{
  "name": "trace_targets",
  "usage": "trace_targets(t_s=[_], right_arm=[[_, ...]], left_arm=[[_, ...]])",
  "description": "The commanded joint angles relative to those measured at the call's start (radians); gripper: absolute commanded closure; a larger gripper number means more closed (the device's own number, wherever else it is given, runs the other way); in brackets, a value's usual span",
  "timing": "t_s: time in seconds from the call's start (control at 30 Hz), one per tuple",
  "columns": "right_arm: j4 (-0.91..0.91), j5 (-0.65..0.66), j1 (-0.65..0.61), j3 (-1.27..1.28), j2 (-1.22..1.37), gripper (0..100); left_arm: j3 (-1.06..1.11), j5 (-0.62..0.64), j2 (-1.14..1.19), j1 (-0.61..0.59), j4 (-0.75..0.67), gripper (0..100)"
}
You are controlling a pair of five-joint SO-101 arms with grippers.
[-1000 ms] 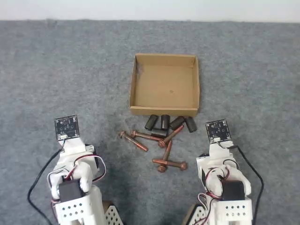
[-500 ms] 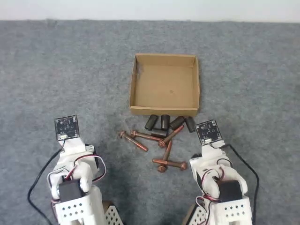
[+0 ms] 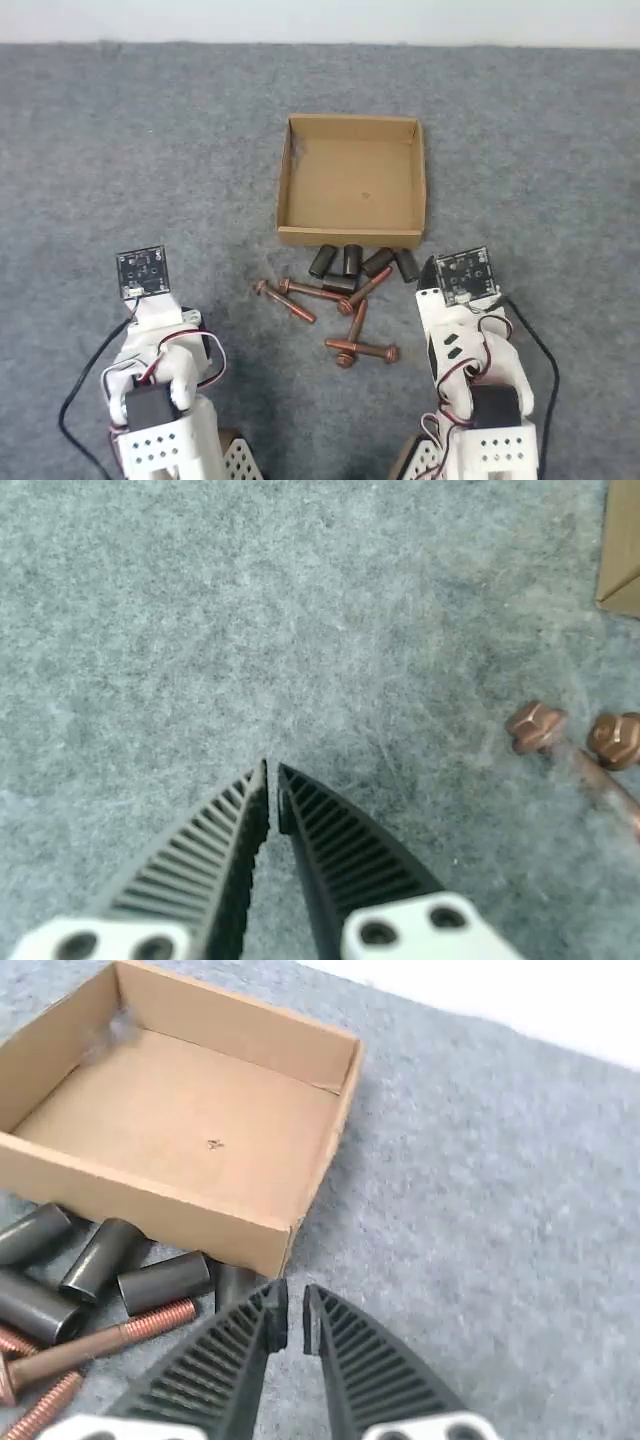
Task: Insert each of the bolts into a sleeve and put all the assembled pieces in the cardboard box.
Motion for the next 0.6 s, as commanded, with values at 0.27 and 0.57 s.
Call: trace_targets(t_s=[0.27,0.57], right_arm=[[-0.015,0.000,-0.038,-0.196,0.291,98.9],[-0.016,-0.002,-0.039,-0.517,0.878,98.8]], left_arm=[[-0.010,-0.011,-0.018,-0.009,0.006,99],[-0.010,-0.011,-0.018,-0.009,0.006,99]])
